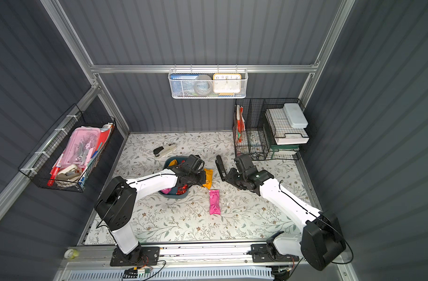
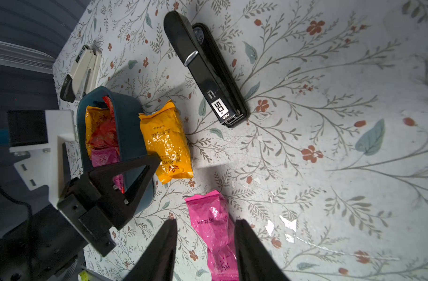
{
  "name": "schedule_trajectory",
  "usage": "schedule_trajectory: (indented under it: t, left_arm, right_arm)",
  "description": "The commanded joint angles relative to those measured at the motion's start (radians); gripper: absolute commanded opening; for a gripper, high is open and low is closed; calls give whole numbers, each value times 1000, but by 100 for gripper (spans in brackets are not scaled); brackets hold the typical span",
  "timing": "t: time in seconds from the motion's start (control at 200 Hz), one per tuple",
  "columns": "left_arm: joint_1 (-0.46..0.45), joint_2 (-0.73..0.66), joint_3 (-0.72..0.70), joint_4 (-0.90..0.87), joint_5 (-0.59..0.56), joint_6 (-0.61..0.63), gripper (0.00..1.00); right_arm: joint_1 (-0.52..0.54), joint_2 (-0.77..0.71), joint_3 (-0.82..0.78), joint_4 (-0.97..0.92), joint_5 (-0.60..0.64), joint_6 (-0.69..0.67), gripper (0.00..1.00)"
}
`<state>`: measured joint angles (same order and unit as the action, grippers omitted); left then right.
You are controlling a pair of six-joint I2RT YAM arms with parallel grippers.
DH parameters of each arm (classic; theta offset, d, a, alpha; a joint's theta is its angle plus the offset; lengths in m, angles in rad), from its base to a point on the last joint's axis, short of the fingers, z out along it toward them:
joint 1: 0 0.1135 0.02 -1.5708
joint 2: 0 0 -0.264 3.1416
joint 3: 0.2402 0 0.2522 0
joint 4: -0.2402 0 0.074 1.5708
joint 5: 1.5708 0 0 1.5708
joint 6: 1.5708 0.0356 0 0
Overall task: Take the tea bags out of the storage box
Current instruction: Place the tea bag at the center of the board, then adjust the storage box at the center of the board.
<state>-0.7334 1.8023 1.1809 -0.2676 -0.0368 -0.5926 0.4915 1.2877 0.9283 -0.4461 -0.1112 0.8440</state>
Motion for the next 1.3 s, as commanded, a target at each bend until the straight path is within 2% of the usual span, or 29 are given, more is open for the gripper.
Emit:
schedule_trajectory:
  t: [0.0,0.15,0.31,0.425,0.505,0.665,0.79,0.9,0.99,1.07,1.155,1.295]
  left_arm:
    - [-2,-11,-15,7,-11,-17,34]
    - [-3,-17,29,-26,-28,3,46]
    - [-2,-123,66,-70,-78,-26,46]
    - [12,-209,80,-114,-159,-27,44]
    - [61,-262,68,-144,-166,-31,44]
    - [237,-389,-24,-162,-133,-21,44]
    - [357,-461,-77,-186,-103,28,40]
    - [460,-474,-119,-198,-29,69,49]
    - [522,-451,-158,-189,54,119,64]
    - [537,-382,-164,-221,74,166,78]
    - [537,-337,-176,-219,79,176,81]
    - [536,-363,-226,-172,37,144,85]
  right_arm:
    - [-3,-5,-6,-25,-12,-4,43]
    - [-2,-13,14,-54,-1,-9,44]
    - [8,-26,29,-68,-3,-16,43]
    - [59,-5,60,-69,4,-26,43]
    - [104,25,91,-65,13,-37,43]
    - [204,148,189,-53,15,-51,42]
    - [266,253,265,-21,-2,-15,42]
    - [301,322,330,-16,-2,9,41]
    - [315,351,358,-17,-11,15,41]
    - [319,352,359,-18,-15,12,41]
    - [317,341,340,-24,-3,6,41]
    - [317,306,297,-27,10,9,41]
